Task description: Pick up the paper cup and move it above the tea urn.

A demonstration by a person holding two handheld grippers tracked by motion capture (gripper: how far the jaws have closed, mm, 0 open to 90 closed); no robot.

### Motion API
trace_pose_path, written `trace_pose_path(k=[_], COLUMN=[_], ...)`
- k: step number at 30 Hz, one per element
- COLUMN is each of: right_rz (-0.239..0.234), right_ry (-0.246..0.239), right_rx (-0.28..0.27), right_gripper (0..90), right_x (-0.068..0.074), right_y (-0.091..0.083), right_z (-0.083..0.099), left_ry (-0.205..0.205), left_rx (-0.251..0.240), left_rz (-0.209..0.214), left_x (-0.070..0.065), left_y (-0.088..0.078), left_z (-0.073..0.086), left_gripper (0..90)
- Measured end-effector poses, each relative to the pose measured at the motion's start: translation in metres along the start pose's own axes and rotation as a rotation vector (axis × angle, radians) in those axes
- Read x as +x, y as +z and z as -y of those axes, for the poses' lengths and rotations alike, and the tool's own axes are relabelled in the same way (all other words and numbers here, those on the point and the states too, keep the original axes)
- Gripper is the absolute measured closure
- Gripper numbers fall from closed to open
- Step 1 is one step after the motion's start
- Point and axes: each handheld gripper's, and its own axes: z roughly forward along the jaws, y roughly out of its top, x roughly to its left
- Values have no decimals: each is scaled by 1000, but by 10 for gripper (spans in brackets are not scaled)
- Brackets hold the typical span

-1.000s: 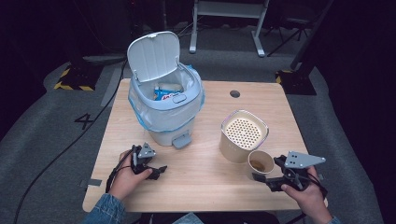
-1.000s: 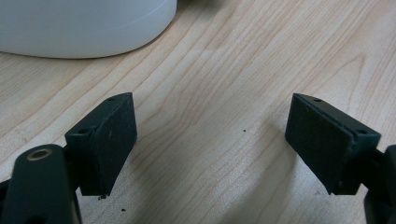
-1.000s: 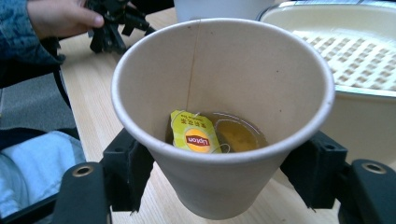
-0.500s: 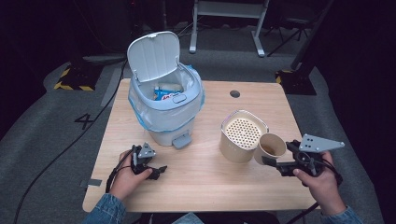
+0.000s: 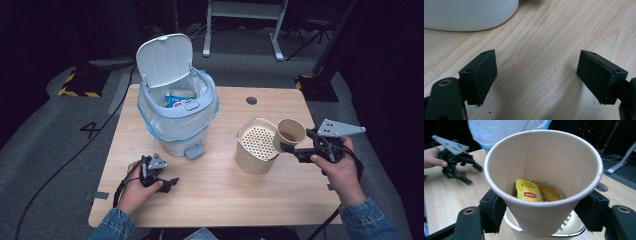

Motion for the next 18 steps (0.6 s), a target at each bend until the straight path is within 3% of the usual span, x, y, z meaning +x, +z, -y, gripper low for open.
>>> trace_pose_path(k=[7, 18], right_rz=[16, 23], right_ry=[17, 1], right_rx=[12, 39], right_gripper=[318, 318], right_x=[-21, -34], right_y=[20, 41], right_z=[-4, -6], left_ry=[-4, 0], left_rx=[-1, 0], left_rz=[1, 0], left_x=[0, 0], left_y=[0, 0], left_z=[0, 0], left_gripper=[172, 172])
